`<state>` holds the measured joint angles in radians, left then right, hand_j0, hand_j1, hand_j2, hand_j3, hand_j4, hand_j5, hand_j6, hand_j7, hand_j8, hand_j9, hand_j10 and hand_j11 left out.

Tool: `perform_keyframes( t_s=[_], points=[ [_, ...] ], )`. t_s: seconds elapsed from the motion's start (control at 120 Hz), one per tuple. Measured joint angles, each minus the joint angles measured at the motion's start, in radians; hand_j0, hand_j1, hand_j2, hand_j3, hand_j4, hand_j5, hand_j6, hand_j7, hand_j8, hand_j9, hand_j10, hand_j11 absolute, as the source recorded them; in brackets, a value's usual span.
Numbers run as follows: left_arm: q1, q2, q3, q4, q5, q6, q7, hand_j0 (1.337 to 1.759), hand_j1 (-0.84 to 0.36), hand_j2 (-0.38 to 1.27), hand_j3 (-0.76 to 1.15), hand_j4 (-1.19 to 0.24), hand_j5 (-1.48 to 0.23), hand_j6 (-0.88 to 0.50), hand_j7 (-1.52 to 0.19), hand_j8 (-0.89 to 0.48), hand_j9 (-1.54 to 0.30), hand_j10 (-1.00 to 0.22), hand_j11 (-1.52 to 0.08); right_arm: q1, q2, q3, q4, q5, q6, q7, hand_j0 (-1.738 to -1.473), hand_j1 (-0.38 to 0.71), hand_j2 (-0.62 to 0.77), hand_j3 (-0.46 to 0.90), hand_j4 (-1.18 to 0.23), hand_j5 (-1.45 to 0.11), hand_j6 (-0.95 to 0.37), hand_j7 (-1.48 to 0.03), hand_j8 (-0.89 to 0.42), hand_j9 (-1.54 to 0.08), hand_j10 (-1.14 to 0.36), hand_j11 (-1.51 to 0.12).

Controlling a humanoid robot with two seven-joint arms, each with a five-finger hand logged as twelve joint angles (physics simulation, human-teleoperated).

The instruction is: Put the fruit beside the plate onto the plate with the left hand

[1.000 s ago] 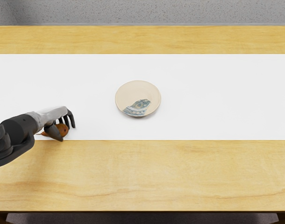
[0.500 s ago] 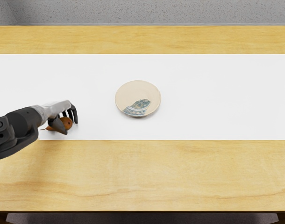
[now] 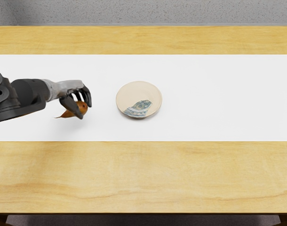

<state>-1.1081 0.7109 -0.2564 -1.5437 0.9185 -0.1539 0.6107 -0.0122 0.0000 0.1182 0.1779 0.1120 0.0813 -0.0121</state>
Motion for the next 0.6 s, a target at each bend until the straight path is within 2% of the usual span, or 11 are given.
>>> perform_keyframes(
  t_s=[0.217,0.375,0.6],
  points=[
    [-0.091,-0.100,-0.001,0.068,-0.103,-0.052,0.000,1.652,-0.39,0.29,0.00,-0.71,-1.09,-0.41,-1.04,-0.36,-1.05,-0.50,-1.02,0.001,0.000,0.000,0.000,0.000,0.000,0.000,-1.658,-0.31,-0.01,0.00,-0.03,-0.04,-0.03,-0.04,-0.03,-0.04,-0.03,-0.04],
    [-0.164,-0.135,-0.001,0.125,-0.160,-0.086,0.001,1.653,-0.36,0.40,0.00,-0.73,-1.07,-0.51,-1.03,-0.44,-1.03,-0.61,-1.01,0.001,0.000,0.000,0.000,0.000,0.000,0.000,-1.658,-0.31,-0.01,0.00,-0.03,-0.04,-0.03,-0.04,-0.03,-0.04,-0.03,-0.04],
    [-0.224,-0.197,0.000,0.194,-0.195,-0.124,0.000,1.654,-0.36,0.45,0.00,-0.76,-1.07,-0.55,-1.03,-0.47,-1.04,-0.63,-1.03,0.001,0.000,0.000,0.000,0.000,0.000,0.000,-1.658,-0.31,-0.01,0.00,-0.03,-0.04,-0.03,-0.04,-0.03,-0.04,-0.03,-0.04]
  ],
)
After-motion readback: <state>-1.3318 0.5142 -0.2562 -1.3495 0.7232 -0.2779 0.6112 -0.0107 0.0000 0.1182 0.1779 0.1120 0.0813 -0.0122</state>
